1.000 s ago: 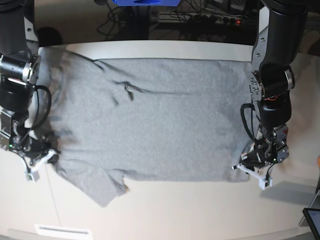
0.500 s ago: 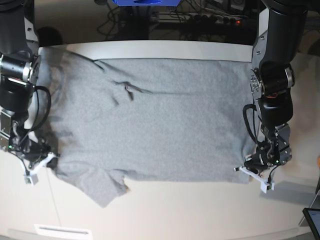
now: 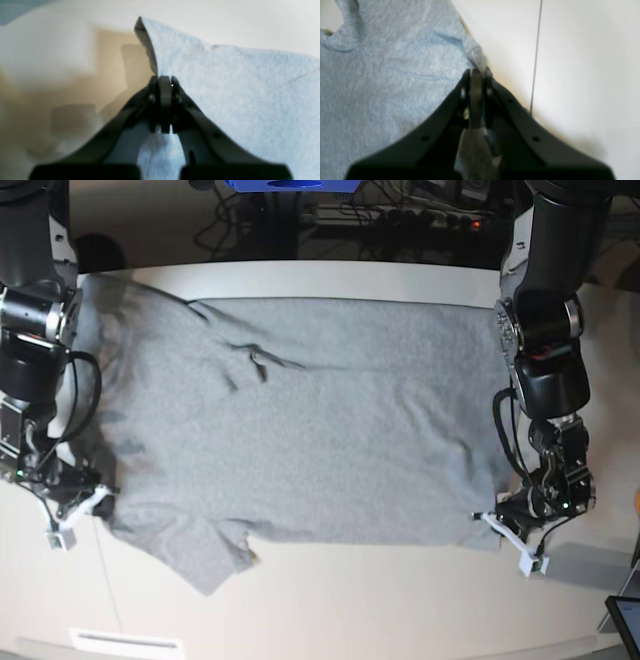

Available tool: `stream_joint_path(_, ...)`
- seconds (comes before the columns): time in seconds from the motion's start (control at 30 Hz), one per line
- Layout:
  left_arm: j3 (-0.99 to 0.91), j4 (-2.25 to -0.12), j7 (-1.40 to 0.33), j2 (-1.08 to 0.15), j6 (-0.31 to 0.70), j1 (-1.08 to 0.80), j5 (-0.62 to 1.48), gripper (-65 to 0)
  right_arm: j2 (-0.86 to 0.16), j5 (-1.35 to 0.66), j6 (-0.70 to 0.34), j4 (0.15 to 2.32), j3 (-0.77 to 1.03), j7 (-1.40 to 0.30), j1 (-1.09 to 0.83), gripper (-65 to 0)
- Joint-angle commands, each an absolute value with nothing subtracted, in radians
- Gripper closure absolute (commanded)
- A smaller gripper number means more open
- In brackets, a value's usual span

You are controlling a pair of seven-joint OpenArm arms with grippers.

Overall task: Fold the T-shirt properly
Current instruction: 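Lift the hem side and fold it over toward the shoulder edge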

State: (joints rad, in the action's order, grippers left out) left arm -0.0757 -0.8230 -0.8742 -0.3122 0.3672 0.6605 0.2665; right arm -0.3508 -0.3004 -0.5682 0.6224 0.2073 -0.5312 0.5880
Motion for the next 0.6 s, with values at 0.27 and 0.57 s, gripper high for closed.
stream_joint_path(0.27, -0.081, -1.007, -0.909, -0.329, 0.395, 0.567, 0.268, 0.0, -0.367, -0.312, -0.576, 0.826, 0.208, -0.513, 0.503, 0.0)
stream_joint_path(0.57, -0.084, -1.175, -0.993, -0.329, 0.407, 0.489, 0.275, 0.0, -0.374, -0.312, -0.578, 0.831, 0.208, -0.513, 0.489, 0.0)
